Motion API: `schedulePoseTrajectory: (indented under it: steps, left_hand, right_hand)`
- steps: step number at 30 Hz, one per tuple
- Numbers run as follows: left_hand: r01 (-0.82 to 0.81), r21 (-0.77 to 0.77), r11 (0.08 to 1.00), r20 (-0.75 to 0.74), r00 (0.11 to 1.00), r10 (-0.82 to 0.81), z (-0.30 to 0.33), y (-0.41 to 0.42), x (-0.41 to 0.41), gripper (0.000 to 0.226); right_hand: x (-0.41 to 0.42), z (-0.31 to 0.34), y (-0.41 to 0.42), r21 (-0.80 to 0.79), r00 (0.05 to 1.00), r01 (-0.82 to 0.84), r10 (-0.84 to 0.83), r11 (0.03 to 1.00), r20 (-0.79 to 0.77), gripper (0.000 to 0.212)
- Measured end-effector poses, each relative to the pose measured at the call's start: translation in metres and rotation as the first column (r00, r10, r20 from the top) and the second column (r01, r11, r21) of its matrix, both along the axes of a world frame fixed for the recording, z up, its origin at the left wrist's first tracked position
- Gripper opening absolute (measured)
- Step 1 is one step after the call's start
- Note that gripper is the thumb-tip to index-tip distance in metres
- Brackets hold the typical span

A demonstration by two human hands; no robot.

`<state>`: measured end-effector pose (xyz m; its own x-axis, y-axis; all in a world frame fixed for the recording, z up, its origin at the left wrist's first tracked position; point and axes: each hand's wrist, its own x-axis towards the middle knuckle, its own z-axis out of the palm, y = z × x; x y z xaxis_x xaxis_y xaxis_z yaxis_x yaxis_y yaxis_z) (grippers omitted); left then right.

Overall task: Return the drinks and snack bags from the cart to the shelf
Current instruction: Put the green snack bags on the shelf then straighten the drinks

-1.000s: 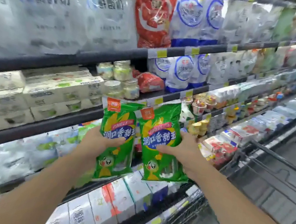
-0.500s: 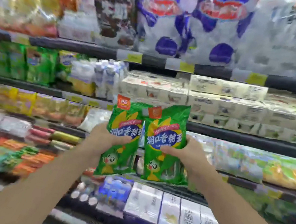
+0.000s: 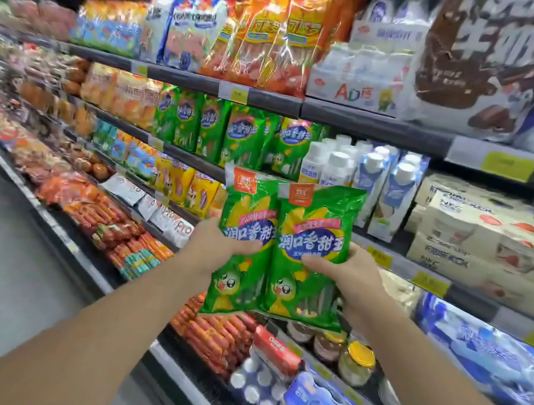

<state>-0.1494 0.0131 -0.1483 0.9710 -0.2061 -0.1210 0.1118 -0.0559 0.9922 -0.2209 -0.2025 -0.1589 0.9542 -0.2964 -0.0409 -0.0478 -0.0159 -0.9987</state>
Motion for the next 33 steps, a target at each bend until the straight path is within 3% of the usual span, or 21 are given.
schedulePoseTrajectory:
  steps: [5,8,10,15,18,21,24,26,27,30,33]
  left_hand:
    - [-0.065,0.007,0.998,0.014,0.998,0.064,0.014,-0.001,0.058,0.093]
    - [-0.051,-0.001,0.999,0.044,0.998,0.051,0.03,-0.009,0.089,0.044]
    - [-0.022,0.033,0.999,0.069,0.997,0.02,0.038,-0.012,0.108,0.037]
    - [0.036,0.087,0.996,0.02,0.999,-0.038,0.028,-0.016,0.187,0.117]
    - [0.117,0.103,0.988,-0.027,0.993,-0.115,0.007,-0.022,0.253,0.13]
    - [0.191,0.093,0.977,-0.035,0.981,-0.189,0.021,-0.039,0.272,0.113]
    - [0.25,0.124,0.96,-0.005,0.968,-0.251,0.05,-0.054,0.274,0.049]
    - [0.284,0.116,0.952,0.028,0.957,-0.288,0.06,-0.063,0.297,0.029]
    - [0.32,0.101,0.942,0.045,0.945,-0.325,0.062,-0.066,0.311,0.037]
    - [0.392,0.054,0.918,0.08,0.915,-0.395,0.062,-0.079,0.342,0.094]
    - [0.394,0.081,0.915,0.142,0.904,-0.402,0.052,-0.094,0.356,0.106]
  right_hand:
    - [0.071,0.007,0.003,0.024,0.999,-0.034,0.034,0.999,0.009,0.07]
    - [0.102,0.016,0.001,0.028,0.999,-0.042,0.042,0.999,0.032,0.046]
    - [0.117,0.024,0.0,0.048,0.998,-0.037,0.034,0.998,0.049,0.039]
    - [0.136,0.035,-0.001,0.094,0.997,-0.012,0.005,0.995,0.075,0.033]
    - [0.144,0.034,0.001,0.089,0.997,0.023,-0.03,0.996,0.074,0.037]
    - [0.15,0.032,0.007,0.075,0.993,0.096,-0.101,0.992,0.054,0.043]
    - [0.156,0.031,0.016,0.079,0.988,0.15,-0.153,0.985,0.035,0.044]
    - [0.16,0.033,0.025,0.083,0.98,0.193,-0.196,0.978,0.02,0.047]
    - [0.162,0.033,0.03,0.086,0.975,0.219,-0.221,0.972,0.015,0.048]
    - [0.17,0.031,0.044,0.113,0.952,0.306,-0.307,0.945,-0.009,0.05]
    - [0.173,0.029,0.055,0.161,0.933,0.359,-0.358,0.919,-0.038,0.05]
